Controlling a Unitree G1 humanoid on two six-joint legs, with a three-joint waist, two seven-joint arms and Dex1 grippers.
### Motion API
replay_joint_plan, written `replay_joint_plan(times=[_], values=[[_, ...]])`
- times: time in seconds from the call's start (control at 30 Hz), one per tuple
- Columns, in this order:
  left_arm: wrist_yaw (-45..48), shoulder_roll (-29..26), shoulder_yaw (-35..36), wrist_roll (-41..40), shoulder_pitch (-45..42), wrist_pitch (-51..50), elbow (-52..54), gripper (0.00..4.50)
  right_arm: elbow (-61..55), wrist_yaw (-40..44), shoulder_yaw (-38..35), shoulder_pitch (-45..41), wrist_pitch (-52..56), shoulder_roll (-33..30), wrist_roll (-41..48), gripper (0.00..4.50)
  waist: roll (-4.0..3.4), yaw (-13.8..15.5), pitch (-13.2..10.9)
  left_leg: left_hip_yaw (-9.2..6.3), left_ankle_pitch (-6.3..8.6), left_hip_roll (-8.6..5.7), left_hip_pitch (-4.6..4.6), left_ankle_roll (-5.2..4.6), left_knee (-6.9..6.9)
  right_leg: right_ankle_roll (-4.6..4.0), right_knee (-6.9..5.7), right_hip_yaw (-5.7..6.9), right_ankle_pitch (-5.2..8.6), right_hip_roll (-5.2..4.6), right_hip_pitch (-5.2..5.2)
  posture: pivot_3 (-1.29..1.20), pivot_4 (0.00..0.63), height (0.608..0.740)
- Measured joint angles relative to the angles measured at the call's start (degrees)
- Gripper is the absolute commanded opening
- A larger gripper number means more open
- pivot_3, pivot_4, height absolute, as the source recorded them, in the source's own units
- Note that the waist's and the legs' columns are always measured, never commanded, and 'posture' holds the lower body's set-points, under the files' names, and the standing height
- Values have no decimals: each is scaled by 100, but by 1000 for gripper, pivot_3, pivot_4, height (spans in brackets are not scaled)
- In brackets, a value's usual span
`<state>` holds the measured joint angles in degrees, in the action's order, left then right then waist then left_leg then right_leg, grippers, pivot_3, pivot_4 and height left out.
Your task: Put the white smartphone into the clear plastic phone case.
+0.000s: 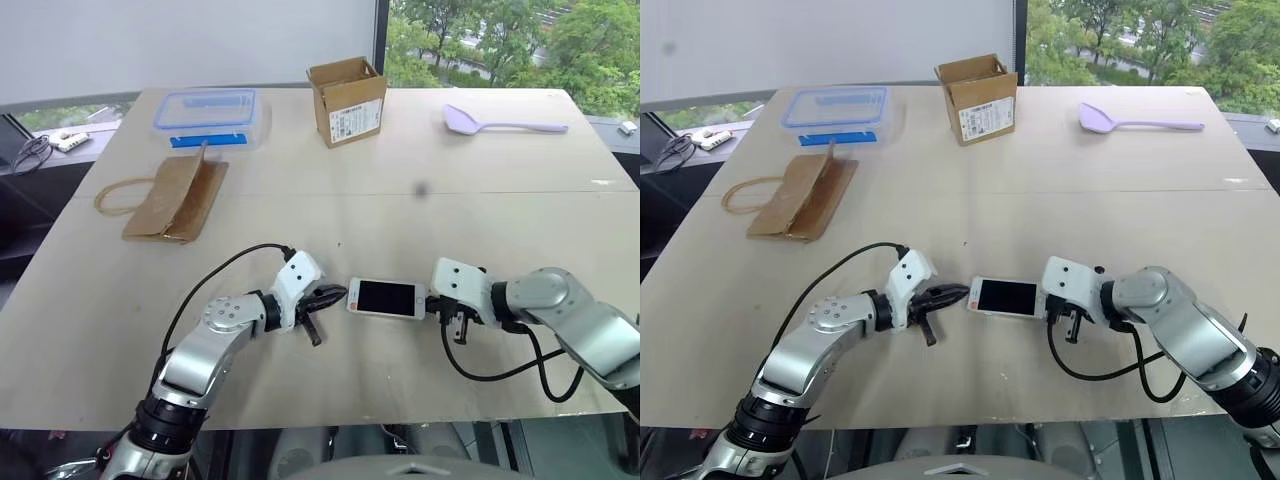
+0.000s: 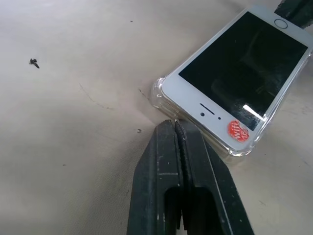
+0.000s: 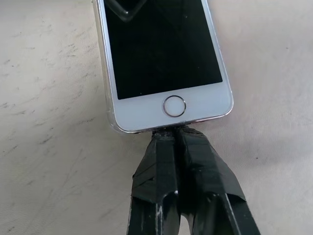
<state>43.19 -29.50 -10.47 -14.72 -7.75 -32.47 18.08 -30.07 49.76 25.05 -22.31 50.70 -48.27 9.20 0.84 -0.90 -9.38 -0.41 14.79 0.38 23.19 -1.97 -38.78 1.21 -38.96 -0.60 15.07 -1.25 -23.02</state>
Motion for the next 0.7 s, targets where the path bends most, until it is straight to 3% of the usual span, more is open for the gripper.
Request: replay_joint_plan(times=[0.07, 0.7], values=[[-105, 62, 48, 17, -22, -73, -12, 46, 144, 32, 65, -77, -61, 114, -79, 31, 3, -10, 0, 2, 1, 1, -50, -1, 9, -1, 5, -4, 2, 1, 44, 0, 150, 740], [-969, 1004, 321, 404, -665, -298, -765, 46, 3172, 697, 344, -1638, -2214, 1016, -1258, 31, 8, 26, 3, 9, -1, 2, -53, 1, 6, -3, 4, -16, -2, 3, 45, 0, 150, 740]])
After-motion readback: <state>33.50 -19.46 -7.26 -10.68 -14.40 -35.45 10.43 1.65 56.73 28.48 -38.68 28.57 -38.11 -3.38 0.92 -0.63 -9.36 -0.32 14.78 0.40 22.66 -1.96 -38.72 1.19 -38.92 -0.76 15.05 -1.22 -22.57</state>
